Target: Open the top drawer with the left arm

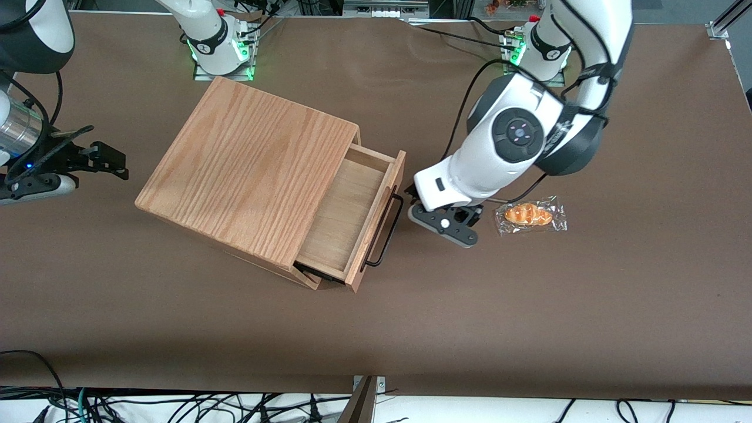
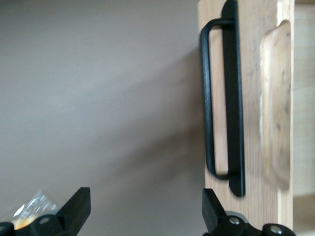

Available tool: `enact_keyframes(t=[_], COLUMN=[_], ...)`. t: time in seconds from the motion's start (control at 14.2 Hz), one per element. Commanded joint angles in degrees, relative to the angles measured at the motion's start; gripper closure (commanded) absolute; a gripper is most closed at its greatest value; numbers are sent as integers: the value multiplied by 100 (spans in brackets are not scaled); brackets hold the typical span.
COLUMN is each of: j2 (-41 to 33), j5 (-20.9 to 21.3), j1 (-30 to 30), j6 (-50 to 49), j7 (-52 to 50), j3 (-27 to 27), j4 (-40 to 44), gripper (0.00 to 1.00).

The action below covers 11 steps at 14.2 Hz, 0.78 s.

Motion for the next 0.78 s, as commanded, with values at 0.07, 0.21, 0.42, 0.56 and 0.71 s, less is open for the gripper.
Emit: enact_keyframes(t=[0.07, 0.21, 0.42, 0.56, 0.71], j2=[-619, -891, -1269, -1358, -1708], j5=[158, 193, 982, 994, 950], j1=[457, 816, 1064, 1353, 1635], j6=[-977, -1557, -2103, -2298, -2072], j7=[122, 131, 70, 69, 87], j3=[-19, 25, 25, 16, 25], j4=[-107, -151, -178, -195, -641], gripper=[0, 0, 0, 0, 0])
